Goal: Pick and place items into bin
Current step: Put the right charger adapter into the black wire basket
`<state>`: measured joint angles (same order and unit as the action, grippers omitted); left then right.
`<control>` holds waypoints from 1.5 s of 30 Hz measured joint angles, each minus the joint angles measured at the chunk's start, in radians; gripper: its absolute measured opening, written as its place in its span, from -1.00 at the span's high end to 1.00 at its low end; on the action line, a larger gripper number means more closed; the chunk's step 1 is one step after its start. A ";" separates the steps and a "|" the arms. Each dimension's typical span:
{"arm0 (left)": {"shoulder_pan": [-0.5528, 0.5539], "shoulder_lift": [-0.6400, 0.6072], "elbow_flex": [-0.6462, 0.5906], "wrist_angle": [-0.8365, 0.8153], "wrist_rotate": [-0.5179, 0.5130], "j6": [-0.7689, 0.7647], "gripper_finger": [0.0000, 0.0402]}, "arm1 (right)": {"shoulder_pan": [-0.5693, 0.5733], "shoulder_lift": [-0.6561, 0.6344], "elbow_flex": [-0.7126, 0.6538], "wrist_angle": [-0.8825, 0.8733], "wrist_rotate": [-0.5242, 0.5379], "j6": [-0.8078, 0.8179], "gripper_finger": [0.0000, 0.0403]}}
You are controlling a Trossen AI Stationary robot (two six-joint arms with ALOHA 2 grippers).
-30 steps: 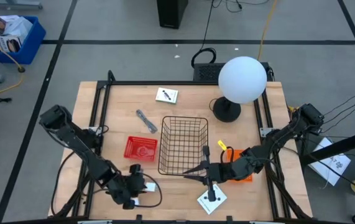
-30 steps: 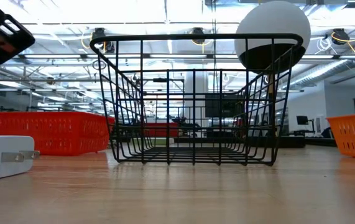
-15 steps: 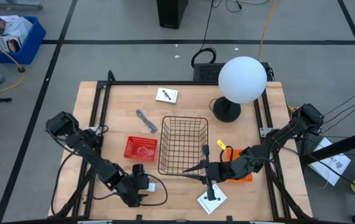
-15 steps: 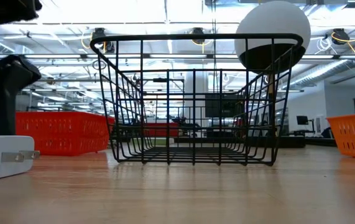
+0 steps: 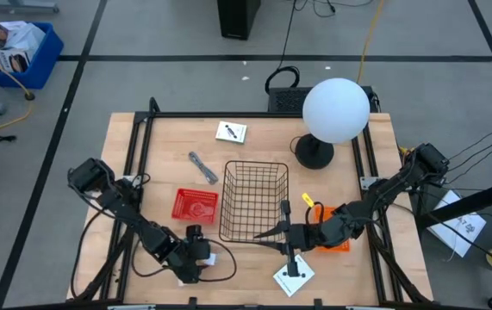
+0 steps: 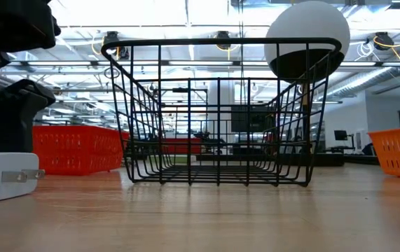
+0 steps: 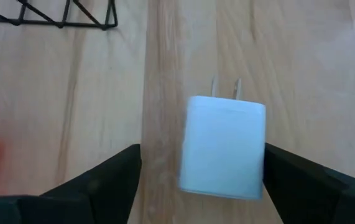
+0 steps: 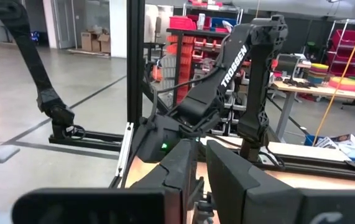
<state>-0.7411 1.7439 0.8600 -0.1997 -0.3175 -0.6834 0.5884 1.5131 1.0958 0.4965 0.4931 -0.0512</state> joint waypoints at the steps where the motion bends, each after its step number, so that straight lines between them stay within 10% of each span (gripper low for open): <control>1: 0.003 0.000 0.000 0.000 0.000 -0.001 -0.52 | 0.000 0.000 0.000 0.000 0.000 -0.002 0.78; 9: 0.026 -0.002 0.000 0.001 0.036 -0.007 0.09 | 0.000 0.000 0.000 -0.004 0.000 -0.002 0.78; 45: -0.029 -0.257 -0.001 0.053 0.092 0.082 0.08 | 0.000 0.000 0.000 -0.016 0.004 0.005 0.78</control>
<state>-0.7704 1.4866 0.8593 -0.1471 -0.2255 -0.6018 0.5880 1.5131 1.0958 0.4806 0.4969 -0.0460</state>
